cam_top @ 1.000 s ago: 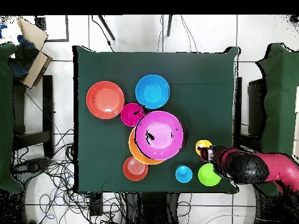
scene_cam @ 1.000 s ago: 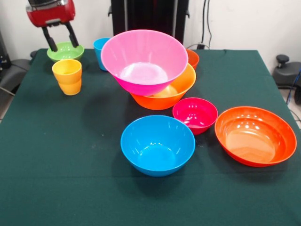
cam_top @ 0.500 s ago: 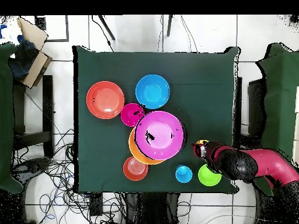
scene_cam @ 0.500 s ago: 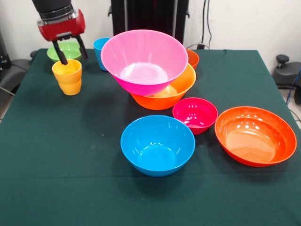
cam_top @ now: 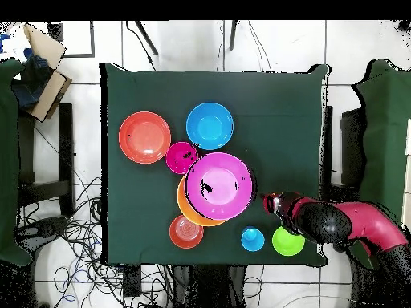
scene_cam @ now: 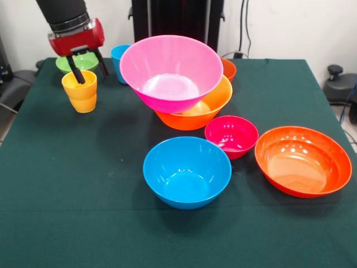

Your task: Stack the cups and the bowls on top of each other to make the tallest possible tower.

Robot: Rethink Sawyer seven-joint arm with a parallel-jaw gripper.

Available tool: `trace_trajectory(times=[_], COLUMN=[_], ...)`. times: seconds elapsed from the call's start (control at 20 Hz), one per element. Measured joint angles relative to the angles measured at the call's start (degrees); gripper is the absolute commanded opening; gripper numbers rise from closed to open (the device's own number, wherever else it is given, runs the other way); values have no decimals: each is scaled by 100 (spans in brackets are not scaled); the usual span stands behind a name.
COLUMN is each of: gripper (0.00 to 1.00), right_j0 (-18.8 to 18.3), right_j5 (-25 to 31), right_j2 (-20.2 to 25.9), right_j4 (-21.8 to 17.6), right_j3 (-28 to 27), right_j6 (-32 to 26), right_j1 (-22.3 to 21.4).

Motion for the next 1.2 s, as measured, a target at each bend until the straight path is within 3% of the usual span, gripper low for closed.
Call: trace_trajectory(times=[1.2], gripper=[100], right_j0=[-144], right_j5=[1], right_j2=[14], right_j4=[-34], right_j3=[-178], right_j6=[0], right_j1=[392])
